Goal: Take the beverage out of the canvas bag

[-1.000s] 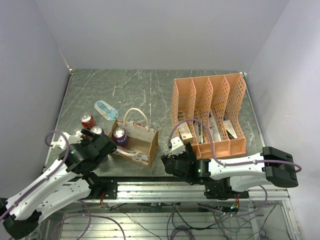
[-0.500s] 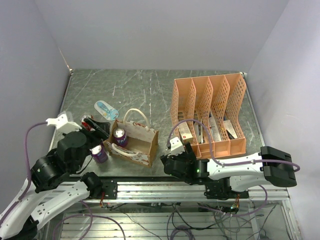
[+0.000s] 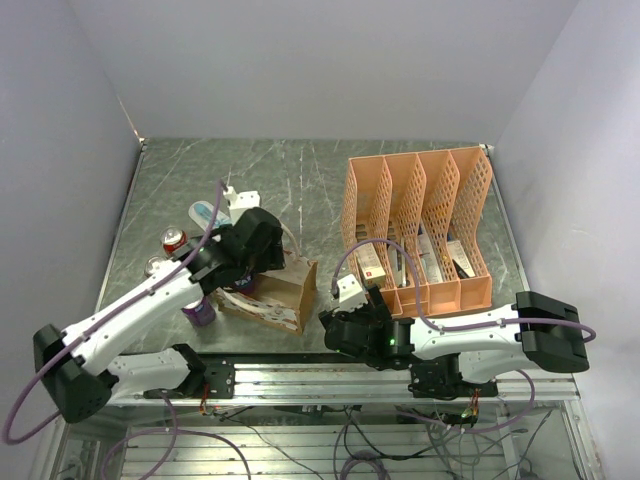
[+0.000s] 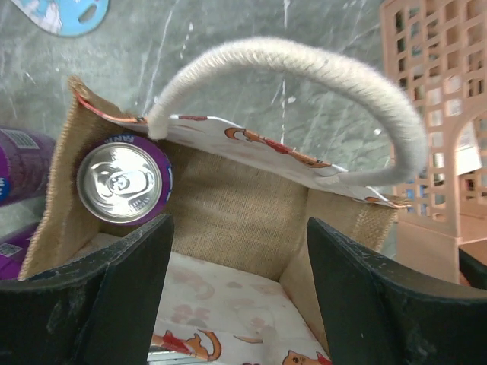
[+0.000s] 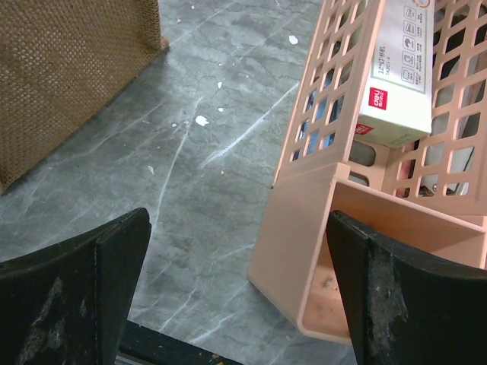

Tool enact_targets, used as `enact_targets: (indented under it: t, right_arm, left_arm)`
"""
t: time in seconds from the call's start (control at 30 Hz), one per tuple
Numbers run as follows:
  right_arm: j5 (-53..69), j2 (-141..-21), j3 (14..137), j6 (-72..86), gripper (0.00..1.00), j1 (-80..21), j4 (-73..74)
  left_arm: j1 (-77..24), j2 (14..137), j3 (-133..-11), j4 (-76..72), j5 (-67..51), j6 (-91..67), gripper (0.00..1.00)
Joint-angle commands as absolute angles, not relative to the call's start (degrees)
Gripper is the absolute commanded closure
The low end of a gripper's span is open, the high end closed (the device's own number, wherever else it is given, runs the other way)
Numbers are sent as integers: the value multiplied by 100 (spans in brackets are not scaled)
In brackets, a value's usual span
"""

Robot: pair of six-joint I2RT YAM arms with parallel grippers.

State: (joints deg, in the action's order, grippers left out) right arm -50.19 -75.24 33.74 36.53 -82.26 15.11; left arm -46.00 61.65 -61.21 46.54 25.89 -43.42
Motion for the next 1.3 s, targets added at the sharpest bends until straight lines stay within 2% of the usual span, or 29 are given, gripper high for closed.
enact_targets:
  t: [0.0,0.17,0.37,0.67,1.27]
  right_arm:
    - [-5195,-7547,3481,3850,0,-8281,1602]
    - [-5186,-7515,3463,3824,0,-8296,1573]
    - [-5186,-7523,3471,3814,0,-8300,1579]
    - [-5225,-7571,3502,3854,0,-8323,1625]
    - [-5330,-7725,3594,3946,0,-8380,1744]
  left_arm:
    - [-4578,6374,-5997,4557,2250,-4578,20]
    - [-4579,6121,-5432,4150,1910,-5061,18]
    - [-4579,5889,-4969,4378,2047,-5874,16]
    - [-4579,5718,-4864,5101,3286,-6692,9]
    - [-4569,6941,-5090,5184,4485,-8047,3]
